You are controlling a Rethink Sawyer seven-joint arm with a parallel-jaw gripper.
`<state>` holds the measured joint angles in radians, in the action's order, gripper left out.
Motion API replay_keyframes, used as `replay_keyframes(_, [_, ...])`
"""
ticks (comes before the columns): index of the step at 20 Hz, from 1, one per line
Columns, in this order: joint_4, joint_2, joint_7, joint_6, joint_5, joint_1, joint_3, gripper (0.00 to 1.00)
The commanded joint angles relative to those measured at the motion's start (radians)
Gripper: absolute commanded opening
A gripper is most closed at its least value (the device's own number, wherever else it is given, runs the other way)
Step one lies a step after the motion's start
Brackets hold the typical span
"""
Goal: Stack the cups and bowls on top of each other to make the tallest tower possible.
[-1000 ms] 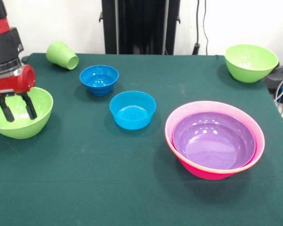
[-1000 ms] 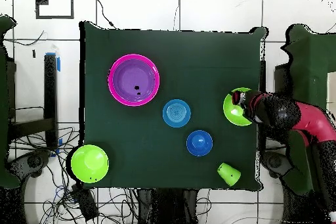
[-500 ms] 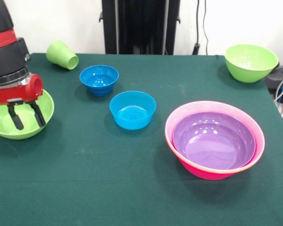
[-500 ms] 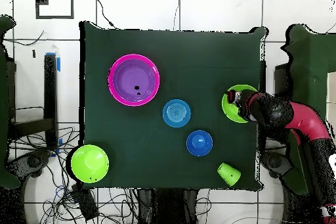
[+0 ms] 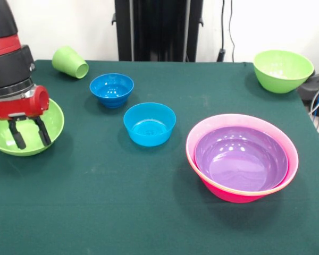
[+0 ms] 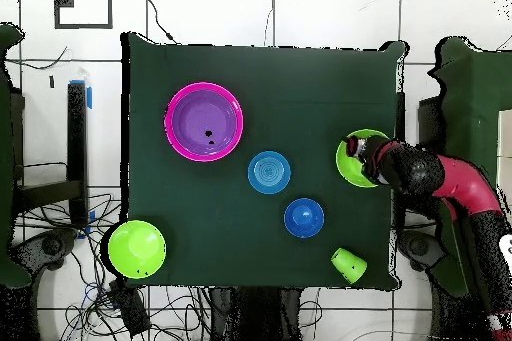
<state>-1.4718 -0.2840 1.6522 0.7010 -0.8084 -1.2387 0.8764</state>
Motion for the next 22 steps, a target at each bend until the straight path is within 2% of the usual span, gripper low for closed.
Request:
replay_keyframes(1, [-0.09,-0.022,-0.021,-0.055,-0.055,0.079,-0.109,1.0])
replay_keyframes(4, [-0.09,-0.031,-0.031,-0.037,-0.041,0.084,-0.115,1.0])
replay_keyframes(6, [-0.103,-0.066,-0.037,-0.009,-0.025,0.086,-0.117,1.0])
replay_keyframes(10, [-0.126,-0.117,0.014,0.033,0.006,0.1,-0.148,1.0])
replay_keyframes(15, [-0.158,-0.139,0.146,-0.026,0.024,0.125,-0.218,1.0])
replay_keyframes(22, [-0.16,-0.137,0.151,-0.07,0.048,0.14,-0.256,1.0])
